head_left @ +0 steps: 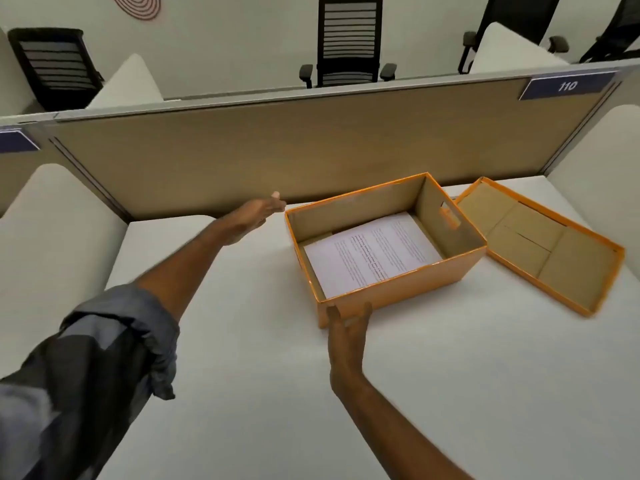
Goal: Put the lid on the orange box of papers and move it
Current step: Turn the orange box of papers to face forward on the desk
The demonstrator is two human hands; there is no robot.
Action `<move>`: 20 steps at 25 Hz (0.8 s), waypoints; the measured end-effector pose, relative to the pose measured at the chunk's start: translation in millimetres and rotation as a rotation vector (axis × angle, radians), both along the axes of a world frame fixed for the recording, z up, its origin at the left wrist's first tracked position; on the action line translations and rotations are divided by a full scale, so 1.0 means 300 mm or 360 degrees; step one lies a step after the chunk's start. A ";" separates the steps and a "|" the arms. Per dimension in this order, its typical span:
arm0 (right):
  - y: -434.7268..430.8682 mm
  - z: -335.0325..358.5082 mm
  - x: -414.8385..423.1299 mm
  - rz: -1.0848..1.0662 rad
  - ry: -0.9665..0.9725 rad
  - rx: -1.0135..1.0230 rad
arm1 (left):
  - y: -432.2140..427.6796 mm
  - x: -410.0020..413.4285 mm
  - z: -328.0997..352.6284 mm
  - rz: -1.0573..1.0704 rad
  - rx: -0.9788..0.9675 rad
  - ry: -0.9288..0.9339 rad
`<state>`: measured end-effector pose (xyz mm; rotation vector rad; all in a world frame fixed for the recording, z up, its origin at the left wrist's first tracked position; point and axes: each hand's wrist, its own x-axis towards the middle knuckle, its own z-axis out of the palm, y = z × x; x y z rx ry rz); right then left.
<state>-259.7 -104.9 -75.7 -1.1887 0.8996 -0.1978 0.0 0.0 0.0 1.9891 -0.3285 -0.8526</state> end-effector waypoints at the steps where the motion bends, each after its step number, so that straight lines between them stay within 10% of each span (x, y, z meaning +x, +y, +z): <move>1: 0.014 -0.001 0.020 -0.0079 -0.0046 0.0004 | -0.008 0.039 -0.004 0.0005 0.0010 -0.0007; 20: 0.058 -0.008 0.089 -0.0319 -0.0253 -0.0082 | -0.099 0.154 -0.118 -0.0228 0.0221 -0.0040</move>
